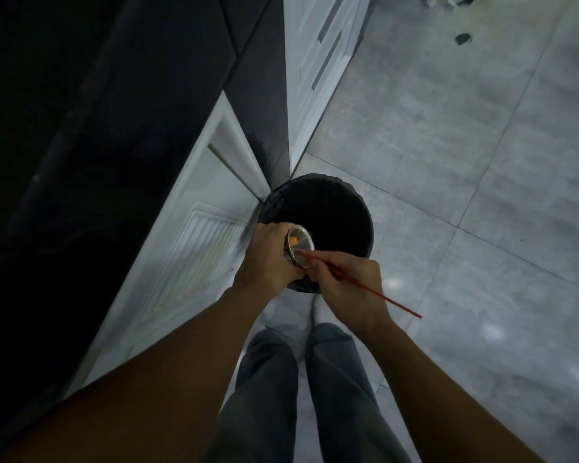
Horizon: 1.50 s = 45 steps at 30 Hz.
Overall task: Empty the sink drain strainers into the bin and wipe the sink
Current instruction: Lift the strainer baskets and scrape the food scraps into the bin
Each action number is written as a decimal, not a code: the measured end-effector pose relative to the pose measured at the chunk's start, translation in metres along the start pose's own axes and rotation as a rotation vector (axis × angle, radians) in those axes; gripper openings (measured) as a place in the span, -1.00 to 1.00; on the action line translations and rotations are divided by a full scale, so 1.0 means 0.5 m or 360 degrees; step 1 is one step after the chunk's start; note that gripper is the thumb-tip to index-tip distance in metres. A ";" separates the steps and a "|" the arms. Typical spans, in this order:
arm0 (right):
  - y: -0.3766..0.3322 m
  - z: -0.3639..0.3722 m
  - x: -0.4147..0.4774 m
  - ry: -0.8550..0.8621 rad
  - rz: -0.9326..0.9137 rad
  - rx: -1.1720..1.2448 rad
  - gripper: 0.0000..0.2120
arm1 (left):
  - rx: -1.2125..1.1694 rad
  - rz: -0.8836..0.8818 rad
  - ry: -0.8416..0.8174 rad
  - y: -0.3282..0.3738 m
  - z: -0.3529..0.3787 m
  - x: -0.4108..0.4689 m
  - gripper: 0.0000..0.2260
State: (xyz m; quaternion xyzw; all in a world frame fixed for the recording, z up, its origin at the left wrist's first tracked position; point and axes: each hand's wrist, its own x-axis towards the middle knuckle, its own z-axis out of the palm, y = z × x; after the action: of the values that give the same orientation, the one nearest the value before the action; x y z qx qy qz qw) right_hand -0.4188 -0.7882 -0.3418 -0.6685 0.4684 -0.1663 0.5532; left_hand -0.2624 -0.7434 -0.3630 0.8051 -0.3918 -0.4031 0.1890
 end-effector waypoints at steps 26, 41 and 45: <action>0.037 -0.048 -0.012 0.0221 0.0135 -0.0155 -0.77 | 0.0139 -0.0146 0.0044 -0.008 -0.013 -0.014 -0.36; -0.102 -0.125 -0.065 0.0245 0.0122 -0.0106 -0.78 | -0.0175 -0.0155 0.0135 0.097 -0.099 -0.138 -0.15; -0.220 -0.184 -0.076 0.0213 -0.0056 -0.0134 -0.77 | -0.0301 -0.0145 0.0248 0.171 -0.179 -0.229 -0.10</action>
State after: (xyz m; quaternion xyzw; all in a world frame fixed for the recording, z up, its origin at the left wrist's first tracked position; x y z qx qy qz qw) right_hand -0.4576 -0.8166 -0.2015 -0.6866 0.4991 -0.2005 0.4891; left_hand -0.2737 -0.7078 -0.1987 0.8296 -0.2992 -0.3825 0.2754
